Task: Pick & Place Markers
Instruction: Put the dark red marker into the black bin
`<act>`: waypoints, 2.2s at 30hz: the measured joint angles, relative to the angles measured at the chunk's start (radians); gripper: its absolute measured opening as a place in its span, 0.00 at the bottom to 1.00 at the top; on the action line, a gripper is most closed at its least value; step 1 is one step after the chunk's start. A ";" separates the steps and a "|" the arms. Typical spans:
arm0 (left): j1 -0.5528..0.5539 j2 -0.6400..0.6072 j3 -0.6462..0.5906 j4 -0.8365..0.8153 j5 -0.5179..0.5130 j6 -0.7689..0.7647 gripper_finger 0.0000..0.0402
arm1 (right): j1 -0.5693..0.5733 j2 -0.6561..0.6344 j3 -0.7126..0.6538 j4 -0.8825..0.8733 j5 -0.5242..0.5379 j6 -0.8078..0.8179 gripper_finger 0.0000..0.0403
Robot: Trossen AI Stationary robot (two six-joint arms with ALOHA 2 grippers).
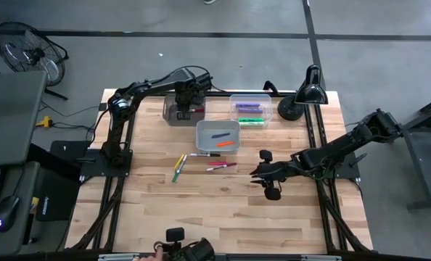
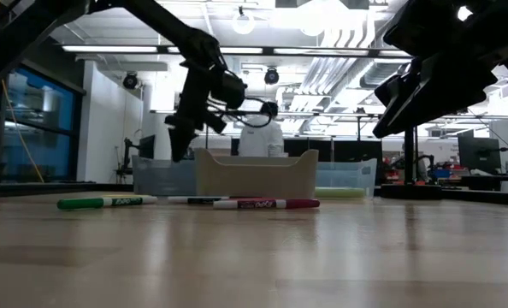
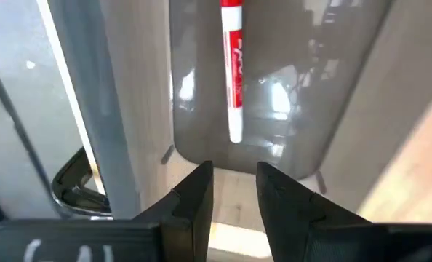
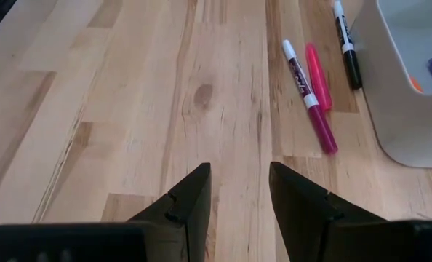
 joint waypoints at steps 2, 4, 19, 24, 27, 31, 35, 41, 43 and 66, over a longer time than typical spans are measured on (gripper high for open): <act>0.000 -0.003 0.037 -0.027 0.040 -0.027 0.26 | 0.000 0.000 0.000 0.000 0.001 -0.002 0.32; 0.000 -0.022 0.070 -0.038 0.102 -0.040 0.26 | -0.001 -0.002 0.000 0.001 0.016 -0.010 0.32; -0.095 -0.360 -0.064 0.313 0.519 -0.065 0.26 | -0.075 -0.193 -0.094 0.115 0.128 -0.159 0.32; -0.135 -0.446 -0.238 0.512 0.674 -0.063 0.26 | -0.116 -0.325 -0.246 0.279 0.135 -0.144 0.32; -0.131 -0.490 -0.386 0.660 0.743 -0.094 0.26 | -0.148 -0.390 -0.311 0.376 0.141 -0.161 0.32; -0.112 -0.580 -0.597 0.828 0.744 -0.202 0.26 | -0.212 -0.425 -0.316 0.420 0.127 -0.229 0.32; -0.155 -0.689 -0.775 1.054 0.740 -0.341 0.26 | -0.308 -0.398 -0.208 0.319 -0.006 -0.269 0.32; -0.243 -0.834 -0.932 1.348 0.587 -0.473 0.26 | -0.388 -0.232 0.069 0.104 -0.272 -0.263 0.32; -0.266 -0.875 -0.963 1.462 0.550 -0.484 0.26 | -0.390 -0.143 0.169 0.009 -0.326 -0.277 0.32; -0.766 -1.174 -1.222 1.542 -0.072 -0.484 0.26 | -0.325 0.479 0.529 -0.380 -0.360 -0.534 0.32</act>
